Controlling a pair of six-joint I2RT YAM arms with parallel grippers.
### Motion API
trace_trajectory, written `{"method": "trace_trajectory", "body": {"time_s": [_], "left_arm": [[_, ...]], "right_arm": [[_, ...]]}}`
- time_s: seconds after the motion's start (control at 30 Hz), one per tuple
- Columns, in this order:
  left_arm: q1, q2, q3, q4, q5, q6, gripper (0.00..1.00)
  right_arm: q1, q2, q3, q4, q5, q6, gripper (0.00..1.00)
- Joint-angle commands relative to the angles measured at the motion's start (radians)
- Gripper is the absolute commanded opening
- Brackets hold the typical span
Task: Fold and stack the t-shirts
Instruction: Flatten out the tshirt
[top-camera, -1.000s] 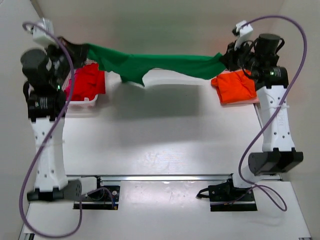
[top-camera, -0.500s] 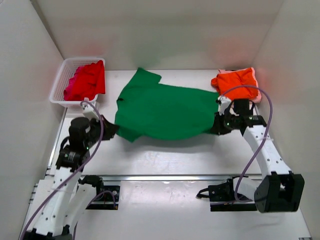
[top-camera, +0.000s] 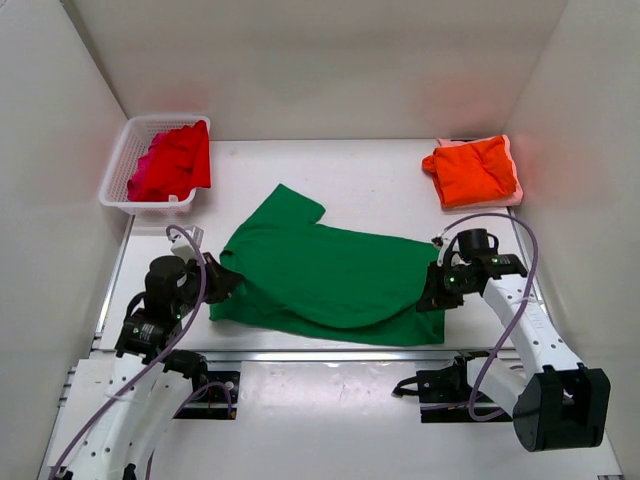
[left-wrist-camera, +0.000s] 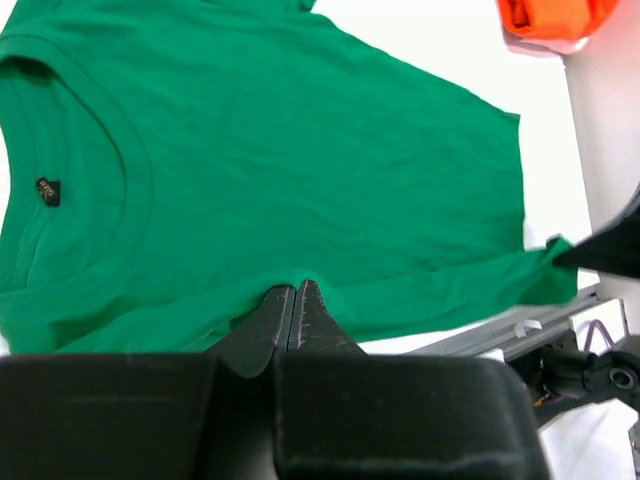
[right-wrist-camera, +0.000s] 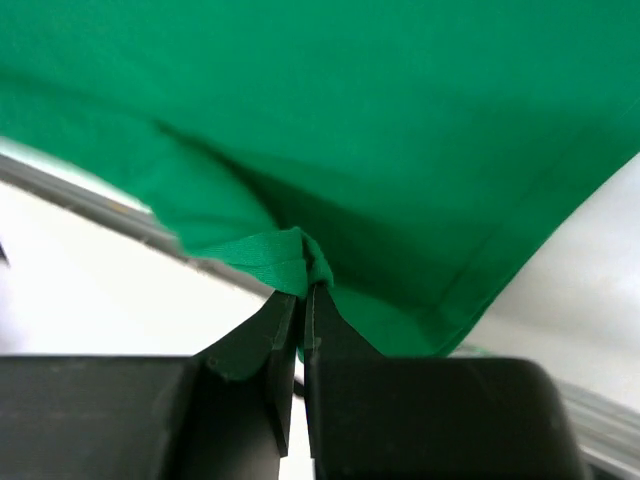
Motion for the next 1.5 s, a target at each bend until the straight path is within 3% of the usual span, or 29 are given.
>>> {"method": "trace_trajectory", "body": {"time_s": [0.0,0.17,0.27,0.3,0.37,0.4,0.5,0.57,0.67,0.73,0.8,0.93,1.07,1.17,1.23,1.33,1.47], "left_arm": [[0.017,0.039,-0.026,0.075,-0.006,-0.012,0.00],[0.063,0.139,-0.038,0.183,-0.036,0.025,0.00],[0.213,0.391,0.056,0.258,0.069,0.091,0.00],[0.247,0.529,0.157,0.258,0.120,0.115,0.00],[0.287,0.730,0.378,0.226,0.139,0.155,0.00],[0.292,0.842,0.538,0.209,0.114,0.177,0.00],[0.309,1.046,0.975,0.189,0.073,0.192,0.00],[0.313,1.155,1.289,0.165,0.054,0.177,0.00],[0.341,1.265,1.529,0.134,0.105,0.105,0.00],[0.364,1.215,1.501,0.178,0.142,0.076,0.00],[0.373,1.100,1.376,0.241,0.131,0.080,0.00],[0.356,0.795,0.974,0.399,0.056,0.086,0.00],[0.335,0.644,0.744,0.421,0.045,0.089,0.00],[0.344,0.575,0.706,0.384,0.063,0.103,0.00],[0.324,0.542,0.757,0.307,0.053,0.118,0.00],[0.298,0.527,0.845,0.232,0.065,0.122,0.00],[0.275,0.446,0.816,0.209,0.085,0.079,0.00]], "right_arm": [[0.009,-0.022,-0.036,0.005,-0.041,0.048,0.00],[0.022,-0.010,-0.032,0.053,-0.082,-0.003,0.00],[-0.070,0.145,0.084,0.123,-0.214,-0.046,0.00],[-0.060,0.235,0.142,0.154,-0.141,-0.040,0.00],[-0.009,0.406,0.494,0.104,-0.090,-0.079,0.00],[-0.011,0.517,0.590,0.088,-0.079,-0.125,0.00],[-0.056,0.824,1.266,-0.019,-0.075,-0.251,0.00],[-0.117,0.906,1.341,0.133,-0.178,-0.209,0.00],[-0.153,0.958,1.471,0.162,-0.242,-0.156,0.00],[-0.144,0.924,1.505,0.180,-0.220,-0.176,0.00],[-0.149,0.861,1.449,0.268,-0.231,-0.170,0.00],[-0.190,0.739,1.310,0.401,-0.321,-0.124,0.00],[-0.190,0.718,1.206,0.331,-0.310,-0.179,0.00],[-0.121,0.614,1.107,0.245,-0.170,-0.274,0.00],[-0.084,0.511,1.018,0.257,-0.118,-0.287,0.01],[-0.043,0.350,0.926,0.252,-0.112,-0.236,0.01],[-0.046,0.137,0.806,0.326,-0.123,-0.167,0.00]]}}
